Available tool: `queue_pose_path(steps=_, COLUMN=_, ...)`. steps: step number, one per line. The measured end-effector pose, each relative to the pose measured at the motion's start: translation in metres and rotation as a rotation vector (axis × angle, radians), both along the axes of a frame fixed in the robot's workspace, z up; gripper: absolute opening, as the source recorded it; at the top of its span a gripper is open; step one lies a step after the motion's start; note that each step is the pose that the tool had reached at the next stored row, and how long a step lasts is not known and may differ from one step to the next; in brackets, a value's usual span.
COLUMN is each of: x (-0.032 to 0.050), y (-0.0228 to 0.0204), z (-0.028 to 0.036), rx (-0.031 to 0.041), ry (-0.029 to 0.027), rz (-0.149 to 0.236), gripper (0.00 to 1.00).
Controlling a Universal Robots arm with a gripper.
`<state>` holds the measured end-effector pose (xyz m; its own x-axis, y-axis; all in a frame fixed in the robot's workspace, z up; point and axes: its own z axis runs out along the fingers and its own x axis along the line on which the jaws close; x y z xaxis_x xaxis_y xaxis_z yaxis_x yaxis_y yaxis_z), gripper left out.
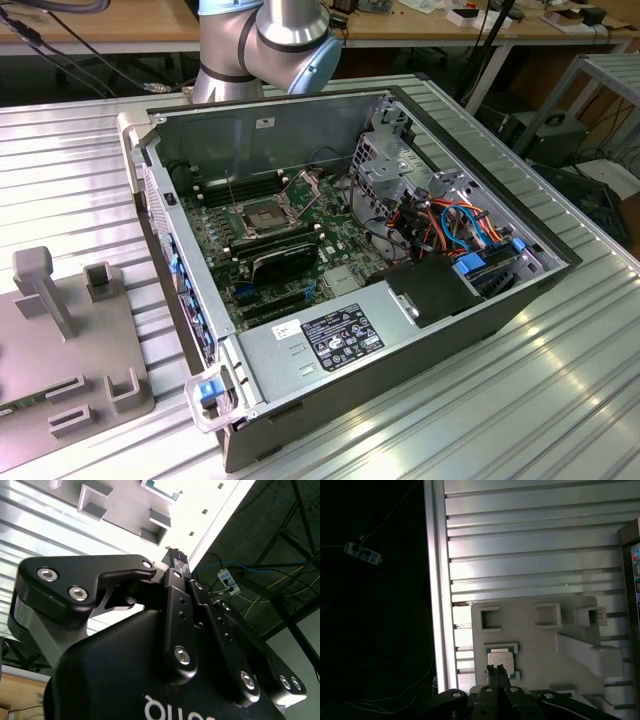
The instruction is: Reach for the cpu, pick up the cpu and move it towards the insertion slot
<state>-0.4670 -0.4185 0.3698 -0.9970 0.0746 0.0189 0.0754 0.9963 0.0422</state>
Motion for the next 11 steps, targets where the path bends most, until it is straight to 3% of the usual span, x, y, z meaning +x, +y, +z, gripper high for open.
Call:
queue_pose_path(steps=4, x=-0.0015, y=0.0, z=0.0, rx=0.0, ry=0.0, rz=0.0, gripper=0.11)
queue_pose_path(steps=9, x=-0.0027, y=0.0, z=0.0, rx=0.0, ry=0.0, rz=0.0, gripper=0.42)
queue_pose_path(steps=10, x=-0.0032, y=0.0, z=0.0, rx=0.0001, ry=0.0, rz=0.0, gripper=0.42)
queue_pose_path(steps=11, x=-0.0038, y=-0.0027, z=-0.0037, rx=0.0003, ry=0.0, rz=0.035, gripper=0.66)
